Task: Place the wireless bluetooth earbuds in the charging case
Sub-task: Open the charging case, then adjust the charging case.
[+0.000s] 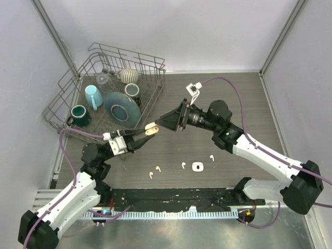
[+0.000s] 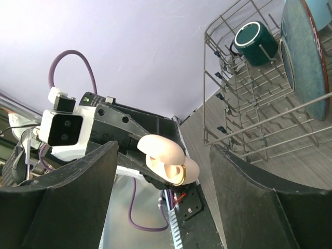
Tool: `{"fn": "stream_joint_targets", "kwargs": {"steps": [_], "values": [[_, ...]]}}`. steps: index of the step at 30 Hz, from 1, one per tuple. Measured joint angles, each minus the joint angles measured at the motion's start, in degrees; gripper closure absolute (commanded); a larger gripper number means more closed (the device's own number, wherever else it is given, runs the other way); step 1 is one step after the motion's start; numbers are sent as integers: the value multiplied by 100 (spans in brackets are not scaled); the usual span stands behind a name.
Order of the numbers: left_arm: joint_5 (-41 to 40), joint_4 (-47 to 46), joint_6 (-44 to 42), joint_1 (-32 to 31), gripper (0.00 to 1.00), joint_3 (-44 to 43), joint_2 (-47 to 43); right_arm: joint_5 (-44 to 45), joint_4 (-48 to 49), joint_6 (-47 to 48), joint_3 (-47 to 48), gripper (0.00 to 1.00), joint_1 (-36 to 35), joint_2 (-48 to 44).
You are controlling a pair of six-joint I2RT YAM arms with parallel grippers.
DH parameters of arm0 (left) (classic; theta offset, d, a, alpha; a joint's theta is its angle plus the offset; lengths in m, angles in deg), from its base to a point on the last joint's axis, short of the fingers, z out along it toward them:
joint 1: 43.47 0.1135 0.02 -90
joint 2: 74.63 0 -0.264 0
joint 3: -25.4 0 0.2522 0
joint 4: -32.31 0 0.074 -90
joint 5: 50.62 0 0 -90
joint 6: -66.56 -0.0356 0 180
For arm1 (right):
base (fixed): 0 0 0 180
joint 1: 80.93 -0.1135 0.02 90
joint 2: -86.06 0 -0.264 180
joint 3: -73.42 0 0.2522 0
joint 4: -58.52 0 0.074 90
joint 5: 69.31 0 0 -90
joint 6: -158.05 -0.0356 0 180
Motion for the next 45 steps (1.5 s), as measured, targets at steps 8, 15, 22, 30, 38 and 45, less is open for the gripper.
{"fn": "stream_joint_targets", "kwargs": {"steps": [8, 15, 22, 30, 38, 45], "values": [[-140, 9, 2, 0, 100, 59, -168, 706, -634, 492, -160, 28, 0, -492], [-278, 267, -109, 0, 100, 74, -562, 1296, -1362, 887, -789, 39, 0, -866], [-358, 525, -238, 0, 100, 94, -839, 1622, -1812, 953, -1443, 38, -109, -973], [-358, 739, -321, 0, 100, 94, -890, 1113, -938, 181, -1475, 21, -195, -881], [-356, 750, -321, -2, 100, 94, -890, 361, 925, -1082, -1421, 21, -195, -308], [-354, 728, -313, -2, 100, 94, -885, 17, 2168, -1873, -1388, 20, -197, 243]]}}
